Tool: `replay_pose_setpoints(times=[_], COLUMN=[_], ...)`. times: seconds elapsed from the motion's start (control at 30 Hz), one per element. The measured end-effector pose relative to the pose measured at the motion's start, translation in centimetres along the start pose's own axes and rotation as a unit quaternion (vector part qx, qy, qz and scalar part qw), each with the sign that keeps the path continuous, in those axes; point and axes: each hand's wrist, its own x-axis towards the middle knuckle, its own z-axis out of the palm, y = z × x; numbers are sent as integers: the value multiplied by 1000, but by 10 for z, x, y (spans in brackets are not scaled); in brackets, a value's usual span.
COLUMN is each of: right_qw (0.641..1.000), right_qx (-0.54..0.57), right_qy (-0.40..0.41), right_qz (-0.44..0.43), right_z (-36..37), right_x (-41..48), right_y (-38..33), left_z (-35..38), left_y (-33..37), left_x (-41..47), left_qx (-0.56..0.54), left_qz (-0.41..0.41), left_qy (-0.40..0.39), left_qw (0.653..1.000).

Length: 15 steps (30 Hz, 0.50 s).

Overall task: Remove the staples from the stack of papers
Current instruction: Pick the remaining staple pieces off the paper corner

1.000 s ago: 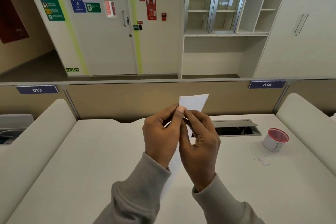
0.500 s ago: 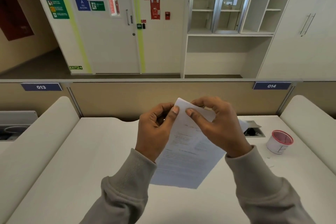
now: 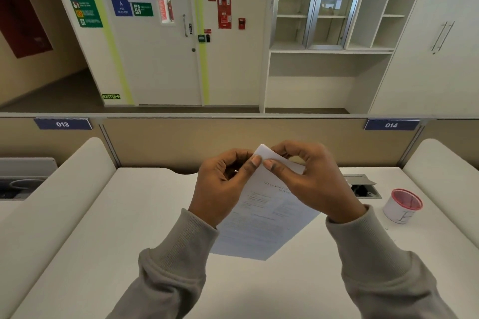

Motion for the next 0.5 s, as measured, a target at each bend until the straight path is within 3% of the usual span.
replay_pose_setpoints(times=[0.5], right_qw=[996], right_qx=[48], right_qy=[-57], right_qz=[47], right_z=[3], right_x=[0], right_y=[5], left_z=[-5], left_y=[1], left_x=[5], left_qx=[-22], left_qz=[-18], left_qy=[-21], left_qw=[999])
